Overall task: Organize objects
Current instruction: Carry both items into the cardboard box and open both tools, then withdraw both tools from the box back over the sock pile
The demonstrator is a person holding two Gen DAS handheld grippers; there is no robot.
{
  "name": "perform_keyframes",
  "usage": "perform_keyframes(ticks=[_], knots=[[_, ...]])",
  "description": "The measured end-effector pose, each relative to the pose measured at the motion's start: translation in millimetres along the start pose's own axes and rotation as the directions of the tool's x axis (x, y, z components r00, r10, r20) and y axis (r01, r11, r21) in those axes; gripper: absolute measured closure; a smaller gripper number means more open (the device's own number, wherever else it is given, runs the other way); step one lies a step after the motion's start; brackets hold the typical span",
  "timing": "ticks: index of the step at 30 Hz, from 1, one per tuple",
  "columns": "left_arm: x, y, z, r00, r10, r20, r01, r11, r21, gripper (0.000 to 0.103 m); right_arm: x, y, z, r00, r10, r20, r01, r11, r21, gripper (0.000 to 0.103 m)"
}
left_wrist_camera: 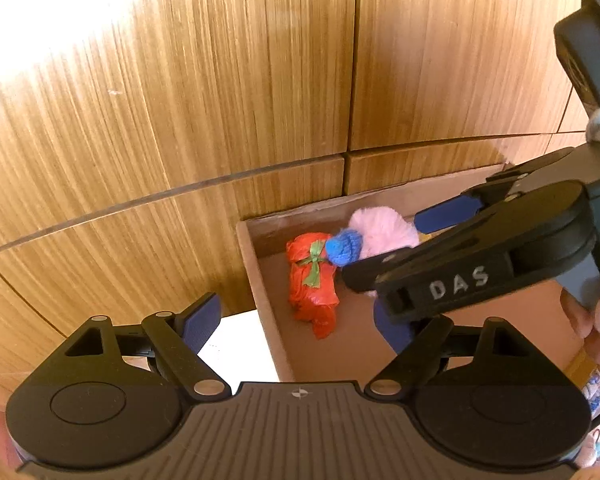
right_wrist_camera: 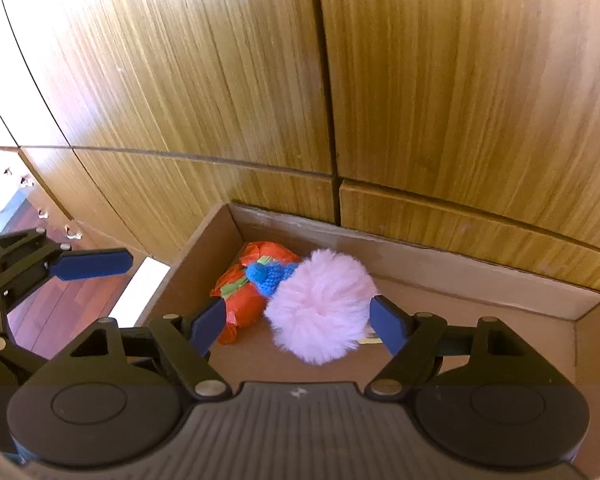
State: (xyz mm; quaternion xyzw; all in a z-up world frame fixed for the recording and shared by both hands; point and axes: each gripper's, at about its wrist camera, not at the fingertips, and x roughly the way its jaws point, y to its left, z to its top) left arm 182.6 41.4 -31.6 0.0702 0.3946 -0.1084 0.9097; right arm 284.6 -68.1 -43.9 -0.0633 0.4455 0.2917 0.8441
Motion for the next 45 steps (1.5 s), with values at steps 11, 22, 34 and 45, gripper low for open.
perform_keyframes(ticks=[11,22,34,45], knots=[[-103.1,13.5,-8.3,0.988,0.024,0.152,-0.012,0.997,-0.077,0.013,-148.6,21.8,-23.7,0.965,0.086,0.248,-0.094,0.995,0.021,0.011],[-227.9,-15.9,-128.4,0.962,0.013,0.274,0.038,0.983,-0.181,0.001,-295.7,54.7,-204.5,0.856,0.003,0.518,0.019,0.999,-0.036,0.000],[-218.1,-104.4,-210.4,0.983,-0.105,0.151,0.116,0.991,-0.064,0.001,-298.3,23.0,-343.1,0.942,-0.109,0.316,0.155,0.980,-0.123,0.000],[-172.4,-144.6,-228.1,0.998,-0.027,0.061,0.026,1.000,0.011,0.001,-268.2,-9.7,-350.4,0.932,-0.120,0.341,0.145,0.988,-0.048,0.000]])
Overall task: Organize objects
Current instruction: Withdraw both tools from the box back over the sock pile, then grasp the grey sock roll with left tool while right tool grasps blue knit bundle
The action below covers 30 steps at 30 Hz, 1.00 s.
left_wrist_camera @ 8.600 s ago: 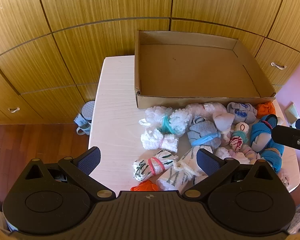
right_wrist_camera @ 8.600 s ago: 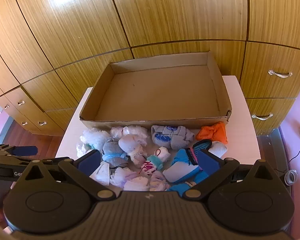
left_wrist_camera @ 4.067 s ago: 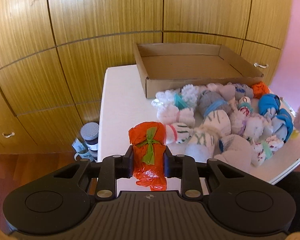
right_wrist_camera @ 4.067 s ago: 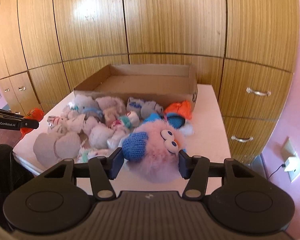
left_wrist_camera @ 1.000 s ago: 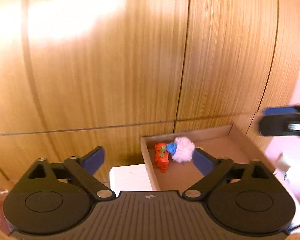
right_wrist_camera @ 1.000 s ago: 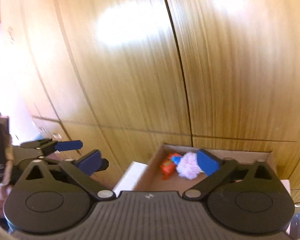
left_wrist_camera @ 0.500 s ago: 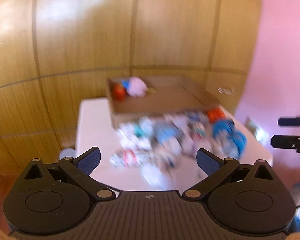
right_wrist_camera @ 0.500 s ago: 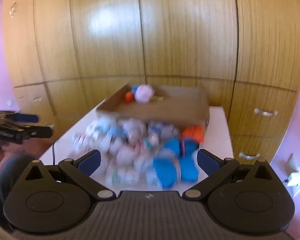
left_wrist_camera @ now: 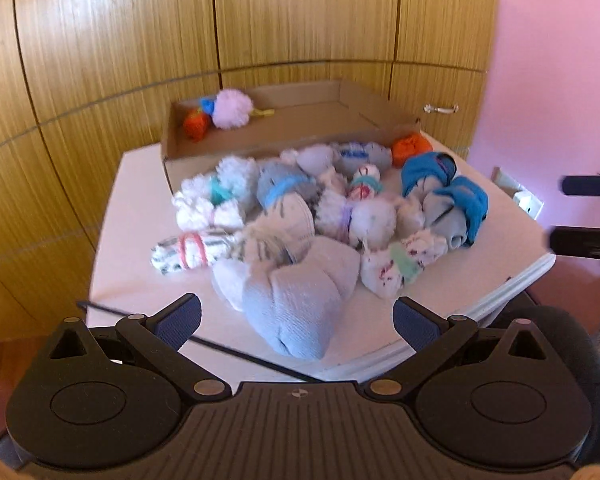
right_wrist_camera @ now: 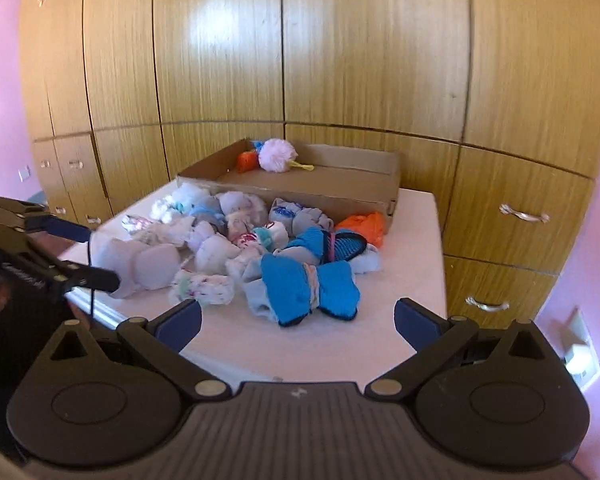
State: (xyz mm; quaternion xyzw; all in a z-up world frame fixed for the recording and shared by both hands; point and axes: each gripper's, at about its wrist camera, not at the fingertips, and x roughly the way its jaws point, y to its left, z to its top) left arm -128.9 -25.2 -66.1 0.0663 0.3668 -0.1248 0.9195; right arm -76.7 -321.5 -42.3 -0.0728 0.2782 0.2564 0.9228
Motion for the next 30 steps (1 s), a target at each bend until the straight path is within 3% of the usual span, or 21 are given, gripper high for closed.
perform_keyframes(ticks=[5,8,19,26,30], knots=[[13.7,-0.4,-4.6,0.999,0.005,-0.054,-0.007,1.000,-0.024,0.003,41.9,-8.8,-5.1,0.998,0.004,-0.061,-0.004,1.000,0.003,0.001],[19.7,-0.2,-7.5,0.996,-0.032,-0.080,0.029,0.999,-0.043,0.006,52.4,-15.1,-3.6,0.998,0.008,-0.063,-0.007,1.000,0.024,0.000],[19.3,-20.2,-7.7,0.994,-0.086,-0.072,0.087,0.996,0.021,0.019,68.4,-25.9,1.6,0.996,0.054,-0.071,-0.051,0.998,0.047,0.001],[16.6,-30.9,-8.3,0.990,-0.118,-0.072,0.122,0.992,0.041,0.021,58.7,-29.4,0.3,0.996,0.066,-0.054,-0.062,0.996,0.067,0.017],[15.6,-32.6,-9.8,0.993,-0.098,-0.062,0.102,0.993,0.059,0.020,50.1,-33.2,1.9,0.998,0.048,-0.037,-0.045,0.996,0.082,0.019]])
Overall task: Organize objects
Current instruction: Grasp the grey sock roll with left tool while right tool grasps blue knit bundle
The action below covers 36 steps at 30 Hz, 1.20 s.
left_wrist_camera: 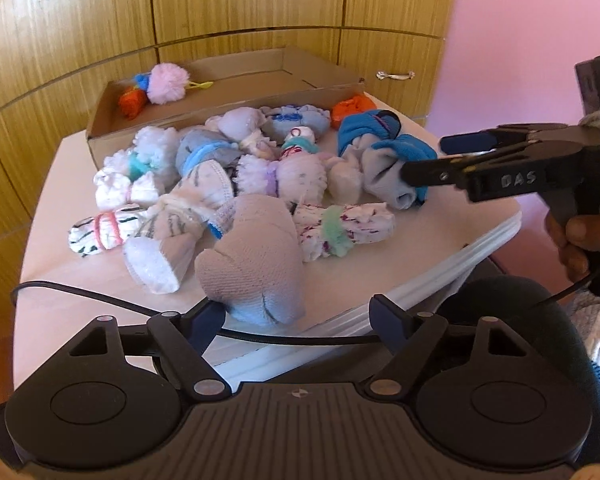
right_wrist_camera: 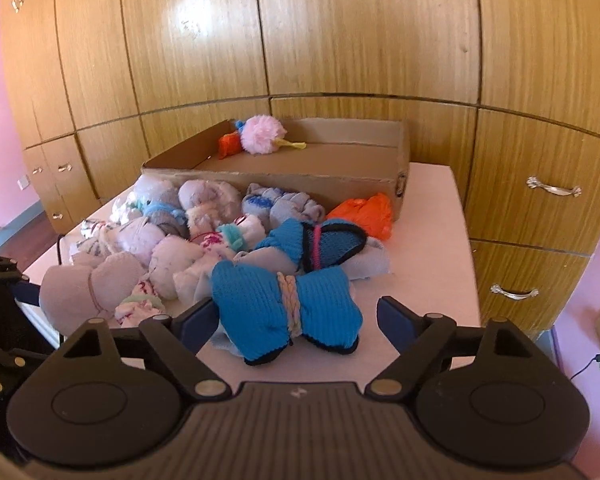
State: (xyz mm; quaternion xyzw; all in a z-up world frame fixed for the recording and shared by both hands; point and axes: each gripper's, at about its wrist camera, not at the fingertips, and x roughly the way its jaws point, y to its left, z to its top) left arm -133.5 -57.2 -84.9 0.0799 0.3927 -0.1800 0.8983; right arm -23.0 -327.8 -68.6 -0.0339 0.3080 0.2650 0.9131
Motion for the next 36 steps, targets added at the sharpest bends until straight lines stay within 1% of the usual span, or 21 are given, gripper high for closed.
perform_keyframes(ticks=[2,4,6,9,11,13,16,18,19,20,21,22,23,25,28,36], knots=[[0.8,2.0,-1.4,1.000,0.026,0.002,-0.026,1.000,0.007,0.019,-1.6,-1.5,1.0,1.000,0.006,0.008,-0.006,1.000,0.000,0.010],[1.5,3.7,-1.2,0.999,0.039,0.003,-0.039,0.999,0.009,0.019,-1.7,-0.8,1.7,1.000,0.016,0.014,-0.016,1.000,-0.014,0.009],[0.9,3.6,1.1,0.999,0.047,0.003,-0.047,0.999,0.018,0.019,1.6,1.0,3.3,1.000,0.017,-0.001,-0.017,1.000,-0.021,0.009],[-4.3,5.0,3.8,0.998,0.058,0.027,-0.059,0.998,0.021,0.015,2.7,5.2,5.0,0.999,0.038,-0.001,-0.038,0.999,-0.035,0.000],[-4.3,5.2,6.9,0.997,0.072,0.038,-0.074,0.997,0.034,0.014,5.8,8.1,5.3,0.999,0.038,-0.006,-0.038,0.998,-0.044,0.001],[-0.1,5.1,10.8,0.996,0.078,0.033,-0.079,0.996,0.048,0.014,10.4,8.8,6.0,0.999,0.035,-0.014,-0.036,0.998,-0.044,0.001],[7.8,4.8,17.3,0.998,0.065,0.027,-0.066,0.996,0.058,0.015,15.8,7.6,5.9,0.999,0.029,-0.031,-0.030,0.999,-0.034,0.001],[13.6,4.6,21.1,0.998,0.055,0.024,-0.056,0.996,0.062,0.016,18.2,5.8,5.4,0.999,0.032,-0.034,-0.033,0.999,-0.022,0.002],[16.7,4.9,22.6,0.999,0.043,0.020,-0.044,0.997,0.062,0.020,18.8,5.0,5.2,0.999,0.033,-0.034,-0.034,0.999,-0.017,0.007],[19.5,5.1,23.4,0.999,0.034,0.014,-0.035,0.998,0.060,0.028,19.2,4.5,4.8,0.999,0.039,-0.037,-0.039,0.999,-0.013,0.014],[22.1,5.6,23.7,1.000,0.024,0.005,-0.024,0.998,0.059,0.033,19.1,3.9,4.2,0.998,0.044,-0.038,-0.045,0.999,-0.008,0.016],[24.2,6.3,23.3,1.000,0.019,-0.006,-0.018,0.998,0.058,0.045,17.9,3.5,3.9,0.998,0.047,-0.032,-0.047,0.999,-0.003,0.018],[24.9,7.7,22.6,1.000,0.006,-0.008,-0.005,0.999,0.052,0.047,16.5,3.4,3.7,0.999,0.045,-0.027,-0.045,0.999,-0.001,0.022],[23.6,8.3,20.9,1.000,0.004,-0.002,-0.004,0.999,0.046,0.049,14.1,1.9,3.1,0.999,0.049,-0.020,-0.049,0.999,0.009,0.025],[20.9,5.4,18.8,1.000,0.015,0.018,-0.016,0.997,0.072,0.052,9.6,-0.6,3.9,0.999,0.054,0.000,-0.054,0.998,0.025,0.030],[8.3,11.4,20.9,0.999,0.015,0.041,-0.018,0.998,0.060,0.052,-1.7,-0.9,7.1,0.998,0.054,0.018,-0.054,0.998,0.028,0.031]])
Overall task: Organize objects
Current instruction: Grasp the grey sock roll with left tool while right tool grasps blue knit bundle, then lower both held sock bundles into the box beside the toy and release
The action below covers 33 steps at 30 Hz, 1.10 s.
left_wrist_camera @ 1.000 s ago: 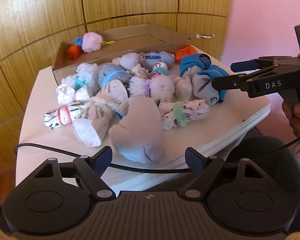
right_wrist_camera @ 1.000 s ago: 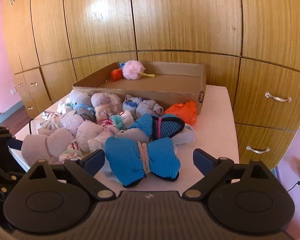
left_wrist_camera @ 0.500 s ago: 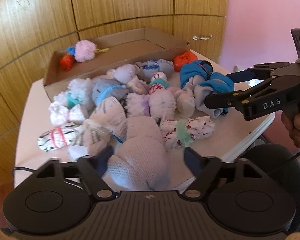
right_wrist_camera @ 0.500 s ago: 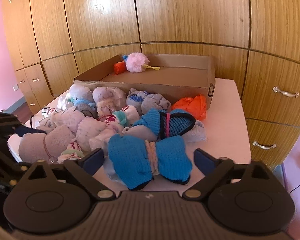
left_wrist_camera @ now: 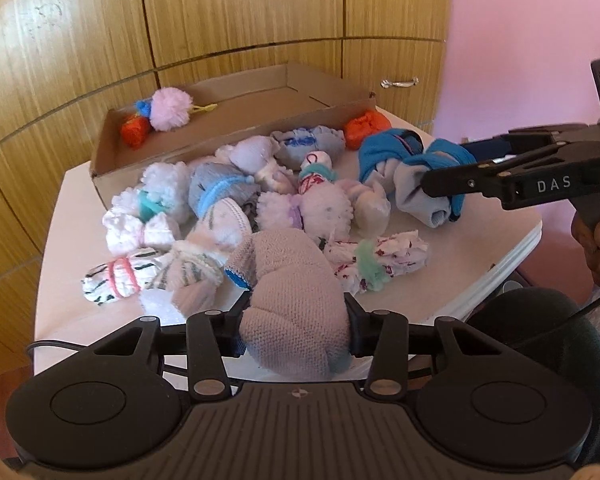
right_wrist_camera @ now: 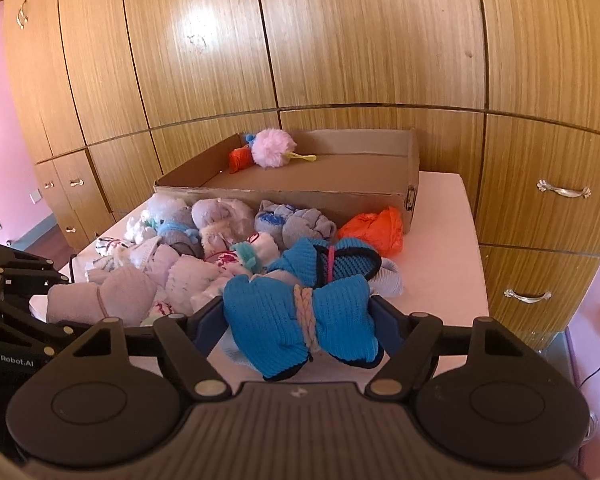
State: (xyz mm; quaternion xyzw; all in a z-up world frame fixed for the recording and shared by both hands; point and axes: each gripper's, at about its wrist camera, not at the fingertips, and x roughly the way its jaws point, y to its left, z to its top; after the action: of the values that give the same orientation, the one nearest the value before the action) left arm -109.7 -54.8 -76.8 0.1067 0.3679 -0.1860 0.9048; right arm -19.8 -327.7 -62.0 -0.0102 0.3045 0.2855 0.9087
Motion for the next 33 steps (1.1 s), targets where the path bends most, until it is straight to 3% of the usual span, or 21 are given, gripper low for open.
perform_keyframes(ticks=[19,26,33], knots=[[-24.6,26.1,16.6,0.999,0.018,0.051,-0.016,0.999,-0.040,0.052,-19.4,-7.8,-0.1,0.999,0.000,0.033,-0.001,0.999,0.047,0.031],[-27.4,52.0,47.7,0.996,0.045,0.079,-0.041,0.998,-0.054,0.052,-31.2,-9.3,33.2,0.995,0.016,0.097,-0.018,1.000,0.022,0.031],[-10.9,83.7,106.2,0.994,0.054,0.093,-0.049,0.997,-0.058,0.052,-19.5,-19.0,88.6,0.989,0.031,0.142,-0.027,0.999,-0.031,0.031]])
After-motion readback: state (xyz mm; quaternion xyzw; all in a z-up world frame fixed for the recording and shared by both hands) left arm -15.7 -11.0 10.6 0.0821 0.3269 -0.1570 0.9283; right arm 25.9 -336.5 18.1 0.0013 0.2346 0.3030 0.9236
